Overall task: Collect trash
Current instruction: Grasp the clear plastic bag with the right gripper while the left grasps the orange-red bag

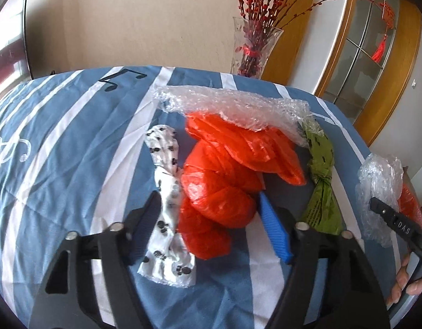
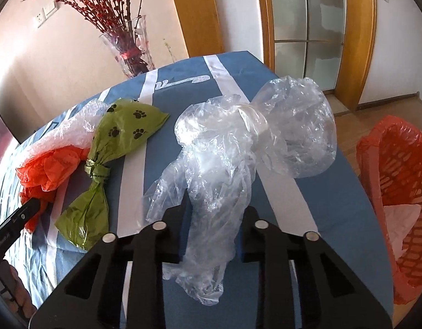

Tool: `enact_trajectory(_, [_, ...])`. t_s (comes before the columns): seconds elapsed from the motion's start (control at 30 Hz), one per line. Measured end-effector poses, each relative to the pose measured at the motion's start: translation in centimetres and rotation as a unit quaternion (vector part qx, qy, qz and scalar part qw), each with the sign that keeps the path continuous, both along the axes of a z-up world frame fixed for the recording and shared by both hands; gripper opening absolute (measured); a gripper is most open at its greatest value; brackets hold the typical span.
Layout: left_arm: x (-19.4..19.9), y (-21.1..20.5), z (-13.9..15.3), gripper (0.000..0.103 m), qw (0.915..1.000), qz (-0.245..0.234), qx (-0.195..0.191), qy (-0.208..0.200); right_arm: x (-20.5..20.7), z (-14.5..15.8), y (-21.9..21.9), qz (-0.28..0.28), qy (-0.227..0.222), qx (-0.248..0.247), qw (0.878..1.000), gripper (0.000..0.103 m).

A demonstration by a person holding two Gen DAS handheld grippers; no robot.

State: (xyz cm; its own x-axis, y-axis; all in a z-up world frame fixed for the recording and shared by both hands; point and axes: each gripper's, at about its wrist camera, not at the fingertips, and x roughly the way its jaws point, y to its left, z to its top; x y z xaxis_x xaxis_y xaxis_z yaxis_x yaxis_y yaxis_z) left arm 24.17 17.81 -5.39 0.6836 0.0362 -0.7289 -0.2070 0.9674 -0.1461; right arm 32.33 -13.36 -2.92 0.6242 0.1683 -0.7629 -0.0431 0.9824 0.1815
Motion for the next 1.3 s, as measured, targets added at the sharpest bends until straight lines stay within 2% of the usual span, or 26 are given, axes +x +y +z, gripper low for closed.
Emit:
enact_trajectory(0.2, [0.1, -0.9, 0.5, 0.043, 0.9999, -0.011, 0.007, -0.008, 0.0, 0.0, 0.0, 0.005, 0.001, -0.002, 1.000, 0.014])
enact_trajectory(0.4, [-0.3, -1.0, 0.9, 0.033, 0.9995, -0.021, 0.003, -0.022, -0.5, 0.3, 0.0, 0.012, -0.004, -0.006, 1.000, 0.008])
enact_trajectory(0.83, [-3.4, -1.0, 2.2, 0.030, 0.9984, -0.027, -0.012, -0.047, -2.8, 1.4, -0.6, 0.024, -0.017, -0.007, 1.000, 0.007])
enact_trajectory(1.3, [-8.8, -2.7, 4.1, 0.030, 0.9952, -0.051, -0.035, -0.075, -7.2, 3.6, -1.8, 0.041, -0.043, -0.003, 0.998, 0.007])
